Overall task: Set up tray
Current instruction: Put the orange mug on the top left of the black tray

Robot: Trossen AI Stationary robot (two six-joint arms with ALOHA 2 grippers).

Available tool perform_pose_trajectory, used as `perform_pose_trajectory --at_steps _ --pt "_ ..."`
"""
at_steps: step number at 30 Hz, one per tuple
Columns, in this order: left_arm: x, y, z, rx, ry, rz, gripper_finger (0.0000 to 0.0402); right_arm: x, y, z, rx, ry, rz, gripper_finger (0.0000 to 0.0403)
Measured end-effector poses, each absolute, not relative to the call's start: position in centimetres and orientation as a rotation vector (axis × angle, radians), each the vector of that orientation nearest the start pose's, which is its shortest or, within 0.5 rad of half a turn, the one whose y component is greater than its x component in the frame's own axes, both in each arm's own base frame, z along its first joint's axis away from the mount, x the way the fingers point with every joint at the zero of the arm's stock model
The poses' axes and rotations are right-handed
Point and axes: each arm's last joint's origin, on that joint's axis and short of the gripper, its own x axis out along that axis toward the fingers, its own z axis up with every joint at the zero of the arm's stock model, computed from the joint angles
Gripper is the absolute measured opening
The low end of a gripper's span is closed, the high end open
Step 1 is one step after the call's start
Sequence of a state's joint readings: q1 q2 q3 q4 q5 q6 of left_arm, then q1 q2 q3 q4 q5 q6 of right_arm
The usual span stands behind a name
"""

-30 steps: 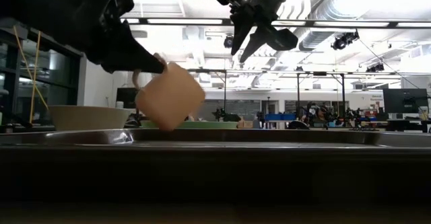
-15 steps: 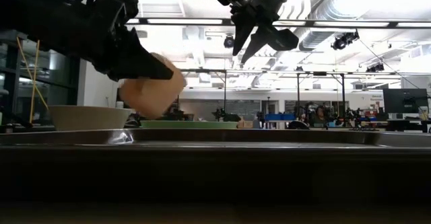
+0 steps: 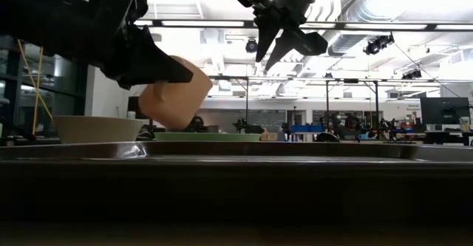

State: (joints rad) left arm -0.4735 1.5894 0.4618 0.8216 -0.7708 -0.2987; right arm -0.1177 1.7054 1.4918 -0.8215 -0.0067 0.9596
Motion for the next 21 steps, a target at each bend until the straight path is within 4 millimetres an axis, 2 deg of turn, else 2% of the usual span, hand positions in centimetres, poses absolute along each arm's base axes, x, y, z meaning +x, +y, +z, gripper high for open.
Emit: perform_pose_trajectory --at_steps 10,21 --pt "24.9 -10.3 14.6 -0.111 0.187 0.365 0.0062 35.4 -4.2 28.9 0.907 0.914 -0.577 0.0078" --pt "26.1 -11.0 13.2 -0.138 0.081 0.359 0.0062 35.5 -4.2 28.9 0.865 0.918 -0.561 0.0078"
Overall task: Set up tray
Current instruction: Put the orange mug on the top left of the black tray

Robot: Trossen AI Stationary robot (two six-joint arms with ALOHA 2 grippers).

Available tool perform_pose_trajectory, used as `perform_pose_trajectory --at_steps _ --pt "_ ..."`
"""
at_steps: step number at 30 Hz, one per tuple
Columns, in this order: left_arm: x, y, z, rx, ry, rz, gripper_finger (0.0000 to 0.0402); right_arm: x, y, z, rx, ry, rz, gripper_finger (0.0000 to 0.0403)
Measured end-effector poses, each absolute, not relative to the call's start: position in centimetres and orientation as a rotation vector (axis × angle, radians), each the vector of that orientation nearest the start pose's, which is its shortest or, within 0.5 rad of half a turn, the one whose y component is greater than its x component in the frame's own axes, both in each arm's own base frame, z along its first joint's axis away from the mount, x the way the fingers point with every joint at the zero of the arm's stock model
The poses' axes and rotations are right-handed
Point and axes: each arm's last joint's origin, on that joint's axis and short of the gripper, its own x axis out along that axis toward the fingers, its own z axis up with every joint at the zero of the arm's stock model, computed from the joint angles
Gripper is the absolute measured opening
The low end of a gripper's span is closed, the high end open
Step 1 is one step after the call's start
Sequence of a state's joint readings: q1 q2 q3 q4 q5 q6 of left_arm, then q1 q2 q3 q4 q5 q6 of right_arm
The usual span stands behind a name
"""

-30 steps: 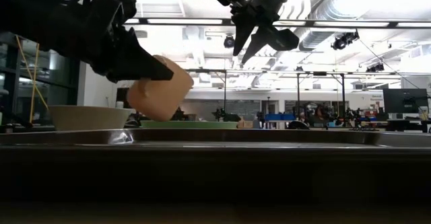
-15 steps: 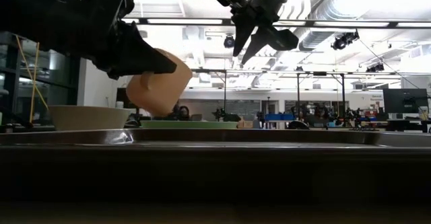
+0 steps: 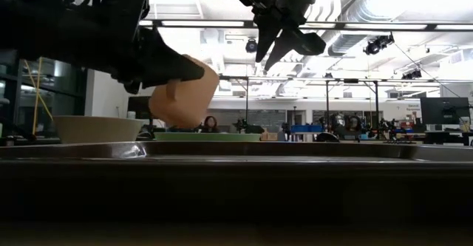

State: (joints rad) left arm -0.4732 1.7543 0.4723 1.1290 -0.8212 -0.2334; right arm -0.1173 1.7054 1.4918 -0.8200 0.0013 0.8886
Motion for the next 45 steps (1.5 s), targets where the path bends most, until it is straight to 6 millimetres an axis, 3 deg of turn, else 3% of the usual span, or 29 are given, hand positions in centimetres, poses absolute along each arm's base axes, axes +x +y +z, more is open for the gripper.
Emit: perform_pose_trajectory --at_steps 7,29,45 --pt "26.8 -11.3 13.1 -0.125 0.072 0.362 0.0062 35.5 -4.2 28.9 0.844 0.917 -0.558 0.0078" --pt "27.2 -11.5 9.5 -0.131 0.119 0.36 0.0062 35.5 -4.4 28.9 0.794 0.9 -0.585 0.0078" --pt "27.2 -11.6 9.3 -0.169 0.123 0.326 0.0062 35.5 -4.4 28.9 0.77 0.896 -0.585 0.0078"
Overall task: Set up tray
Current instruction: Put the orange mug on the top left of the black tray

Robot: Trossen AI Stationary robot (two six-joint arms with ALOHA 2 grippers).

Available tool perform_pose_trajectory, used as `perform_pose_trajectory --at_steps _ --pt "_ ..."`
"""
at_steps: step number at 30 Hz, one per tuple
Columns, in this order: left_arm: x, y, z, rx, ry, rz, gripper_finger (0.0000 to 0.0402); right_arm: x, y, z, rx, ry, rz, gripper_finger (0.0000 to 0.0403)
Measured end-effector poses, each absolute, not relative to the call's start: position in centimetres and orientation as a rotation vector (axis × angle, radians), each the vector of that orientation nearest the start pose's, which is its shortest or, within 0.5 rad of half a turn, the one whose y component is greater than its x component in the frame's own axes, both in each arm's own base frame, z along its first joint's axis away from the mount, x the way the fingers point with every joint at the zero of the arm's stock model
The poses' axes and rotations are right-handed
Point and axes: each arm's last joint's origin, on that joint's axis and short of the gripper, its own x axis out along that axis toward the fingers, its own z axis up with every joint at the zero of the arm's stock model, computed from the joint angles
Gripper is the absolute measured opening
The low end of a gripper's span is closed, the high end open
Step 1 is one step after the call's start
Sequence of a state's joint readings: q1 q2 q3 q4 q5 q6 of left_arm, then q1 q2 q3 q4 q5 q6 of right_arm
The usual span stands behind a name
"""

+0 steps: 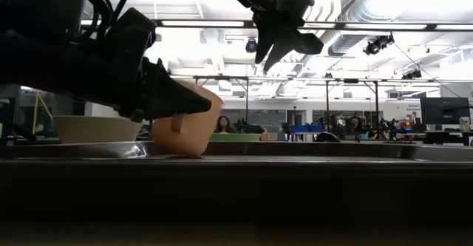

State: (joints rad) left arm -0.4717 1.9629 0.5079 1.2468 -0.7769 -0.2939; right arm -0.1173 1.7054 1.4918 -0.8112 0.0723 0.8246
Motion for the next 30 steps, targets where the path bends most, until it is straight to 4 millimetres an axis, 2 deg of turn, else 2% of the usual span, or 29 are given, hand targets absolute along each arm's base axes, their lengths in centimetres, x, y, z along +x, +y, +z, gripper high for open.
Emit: perform_pose_trajectory --at_steps 30 --pt "27.09 -11.54 8.7 -0.18 0.168 0.337 0.0062 35.5 -4.39 28.92 0.75 0.901 -0.575 0.0078"
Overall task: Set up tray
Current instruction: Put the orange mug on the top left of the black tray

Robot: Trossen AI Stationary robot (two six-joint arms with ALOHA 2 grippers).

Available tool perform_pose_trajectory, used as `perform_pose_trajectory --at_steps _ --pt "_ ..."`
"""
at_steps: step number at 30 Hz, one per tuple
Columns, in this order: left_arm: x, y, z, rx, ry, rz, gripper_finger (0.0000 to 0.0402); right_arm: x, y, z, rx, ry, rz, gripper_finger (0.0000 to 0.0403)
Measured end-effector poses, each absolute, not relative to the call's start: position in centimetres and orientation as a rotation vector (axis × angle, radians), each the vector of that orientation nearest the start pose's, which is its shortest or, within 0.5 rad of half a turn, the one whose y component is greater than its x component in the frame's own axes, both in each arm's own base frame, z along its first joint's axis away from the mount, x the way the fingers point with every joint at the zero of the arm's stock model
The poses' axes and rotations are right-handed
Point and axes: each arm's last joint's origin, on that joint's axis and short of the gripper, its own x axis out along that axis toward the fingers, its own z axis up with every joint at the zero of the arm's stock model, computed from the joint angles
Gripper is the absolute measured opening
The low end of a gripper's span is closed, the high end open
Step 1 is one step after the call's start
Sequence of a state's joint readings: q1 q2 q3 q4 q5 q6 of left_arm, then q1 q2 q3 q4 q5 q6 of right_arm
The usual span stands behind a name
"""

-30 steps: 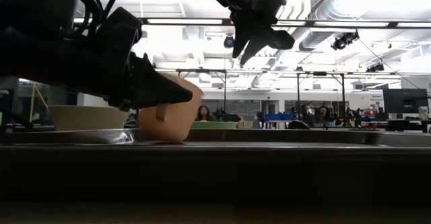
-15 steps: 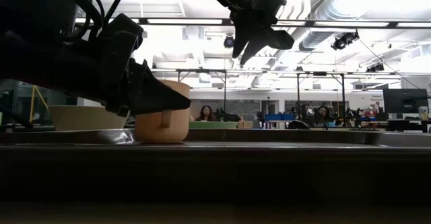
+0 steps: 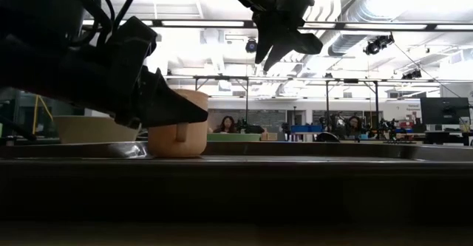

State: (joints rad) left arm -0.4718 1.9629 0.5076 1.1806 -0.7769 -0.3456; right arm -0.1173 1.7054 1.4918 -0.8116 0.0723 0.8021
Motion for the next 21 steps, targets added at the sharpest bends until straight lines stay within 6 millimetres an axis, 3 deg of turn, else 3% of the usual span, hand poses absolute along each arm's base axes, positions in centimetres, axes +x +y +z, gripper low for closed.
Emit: perform_pose_trajectory --at_steps 21 --pt "27.02 -11.52 8.44 -0.135 0.2 0.334 0.0063 35.5 -4.4 28.92 0.729 0.902 -0.572 0.0078"
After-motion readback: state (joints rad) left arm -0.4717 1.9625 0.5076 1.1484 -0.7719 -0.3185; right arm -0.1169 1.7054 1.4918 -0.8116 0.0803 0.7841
